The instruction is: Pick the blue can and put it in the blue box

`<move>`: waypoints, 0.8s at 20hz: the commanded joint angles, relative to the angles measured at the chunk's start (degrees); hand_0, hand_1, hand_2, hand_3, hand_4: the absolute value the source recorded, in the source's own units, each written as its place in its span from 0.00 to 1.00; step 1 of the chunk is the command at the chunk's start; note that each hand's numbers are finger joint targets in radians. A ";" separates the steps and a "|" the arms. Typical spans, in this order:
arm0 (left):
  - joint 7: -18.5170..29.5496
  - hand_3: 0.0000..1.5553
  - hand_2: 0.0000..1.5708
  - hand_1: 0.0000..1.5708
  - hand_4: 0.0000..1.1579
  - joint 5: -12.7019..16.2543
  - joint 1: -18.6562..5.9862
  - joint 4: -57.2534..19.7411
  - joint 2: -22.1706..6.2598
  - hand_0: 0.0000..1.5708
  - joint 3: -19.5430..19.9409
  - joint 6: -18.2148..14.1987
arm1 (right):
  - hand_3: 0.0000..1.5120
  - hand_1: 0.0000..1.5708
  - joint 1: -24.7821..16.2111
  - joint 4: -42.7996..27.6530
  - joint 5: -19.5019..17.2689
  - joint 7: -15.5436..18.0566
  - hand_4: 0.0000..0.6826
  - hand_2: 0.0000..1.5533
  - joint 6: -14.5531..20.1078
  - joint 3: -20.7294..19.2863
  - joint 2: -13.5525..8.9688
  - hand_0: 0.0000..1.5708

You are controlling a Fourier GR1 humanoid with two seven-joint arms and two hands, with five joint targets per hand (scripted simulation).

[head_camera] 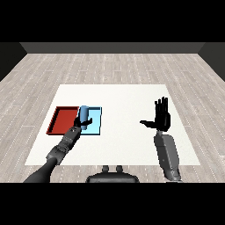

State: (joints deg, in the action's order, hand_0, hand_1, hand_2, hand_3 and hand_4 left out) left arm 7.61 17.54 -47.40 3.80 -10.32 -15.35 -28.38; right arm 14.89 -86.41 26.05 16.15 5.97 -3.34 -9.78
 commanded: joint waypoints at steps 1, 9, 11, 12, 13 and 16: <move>-0.58 0.26 0.79 0.86 0.52 0.27 3.47 -2.72 -0.10 0.86 0.87 5.54 | 0.00 0.00 1.90 2.64 -0.27 1.32 0.00 0.00 -1.24 -0.66 -0.39 0.00; 0.44 0.00 0.00 0.00 0.00 -4.47 0.86 -3.42 -0.59 0.00 -2.30 -4.37 | 0.00 0.00 -1.32 -0.67 0.08 2.13 0.00 0.00 -1.61 0.74 1.99 0.00; 3.55 0.00 0.00 0.00 0.00 -3.11 0.46 -1.61 -0.36 0.00 -0.58 -8.18 | 0.00 0.00 -0.69 -1.28 0.50 1.34 0.00 0.00 -1.55 0.67 2.02 0.00; 3.76 0.00 0.00 0.00 0.00 -2.27 -0.64 -0.66 0.27 0.00 0.48 -8.65 | 0.00 0.00 -1.66 0.09 -1.96 4.72 0.00 0.00 -0.60 2.91 4.84 0.00; 6.10 0.00 0.00 0.00 0.00 -1.07 0.56 0.17 1.37 0.00 1.80 -10.15 | 0.00 0.00 -0.96 2.05 0.68 4.11 0.00 0.00 -3.60 0.82 3.03 0.00; 12.41 0.00 0.00 0.00 0.00 0.59 1.51 3.93 0.16 0.00 4.25 -12.62 | 0.00 0.00 -1.39 0.43 -0.23 3.56 0.00 0.00 -3.23 1.36 2.72 0.00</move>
State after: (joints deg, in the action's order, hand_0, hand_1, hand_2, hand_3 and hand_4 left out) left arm 13.88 16.38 -46.97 4.82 -9.14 -13.70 -37.38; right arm 14.13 -86.14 26.08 18.84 3.50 -2.26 -7.40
